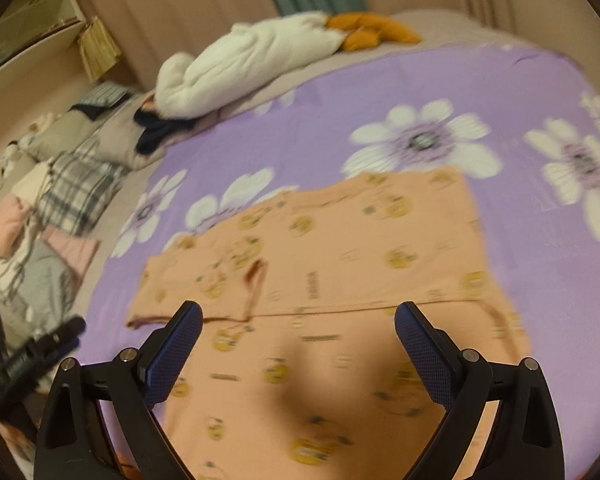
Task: Fold small clothes
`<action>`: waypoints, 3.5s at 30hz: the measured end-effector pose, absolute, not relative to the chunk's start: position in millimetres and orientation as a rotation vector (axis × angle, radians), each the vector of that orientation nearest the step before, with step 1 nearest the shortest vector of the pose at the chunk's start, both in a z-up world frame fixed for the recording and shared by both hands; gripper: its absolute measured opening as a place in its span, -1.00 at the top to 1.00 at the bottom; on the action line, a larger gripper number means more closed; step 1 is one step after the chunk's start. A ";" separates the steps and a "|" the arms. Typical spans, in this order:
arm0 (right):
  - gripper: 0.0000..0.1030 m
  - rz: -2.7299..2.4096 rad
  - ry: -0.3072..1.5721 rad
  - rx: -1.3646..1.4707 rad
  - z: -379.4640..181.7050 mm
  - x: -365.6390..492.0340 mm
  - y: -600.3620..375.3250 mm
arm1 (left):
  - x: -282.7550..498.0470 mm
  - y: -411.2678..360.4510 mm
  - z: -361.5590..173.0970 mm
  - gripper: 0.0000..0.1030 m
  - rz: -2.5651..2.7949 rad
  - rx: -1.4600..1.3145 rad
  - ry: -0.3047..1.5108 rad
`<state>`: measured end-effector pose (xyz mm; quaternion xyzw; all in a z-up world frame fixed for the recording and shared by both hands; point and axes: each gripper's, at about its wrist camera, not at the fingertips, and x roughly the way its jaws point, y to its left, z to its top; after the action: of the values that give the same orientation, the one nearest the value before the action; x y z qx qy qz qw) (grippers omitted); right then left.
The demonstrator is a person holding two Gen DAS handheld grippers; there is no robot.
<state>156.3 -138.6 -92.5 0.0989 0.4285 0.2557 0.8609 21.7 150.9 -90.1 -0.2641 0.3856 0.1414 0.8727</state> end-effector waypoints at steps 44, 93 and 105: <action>0.87 0.735 0.649 -0.073 33.1 172.3 -20.2 | -10.4 187.7 -109.2 -0.89 0.387 -0.676 0.825; 0.88 0.354 0.840 0.007 -38.6 254.6 -171.3 | 173.9 113.1 -149.6 -0.23 0.231 -0.407 1.045; 0.88 0.310 0.891 0.065 -62.9 266.7 -199.9 | 178.7 118.2 -168.6 -0.28 0.280 -0.339 1.071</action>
<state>266.7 -199.9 -62.9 0.0314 0.4293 0.1495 0.8902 178.7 118.2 -168.6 -0.1602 0.5061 0.1324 0.8371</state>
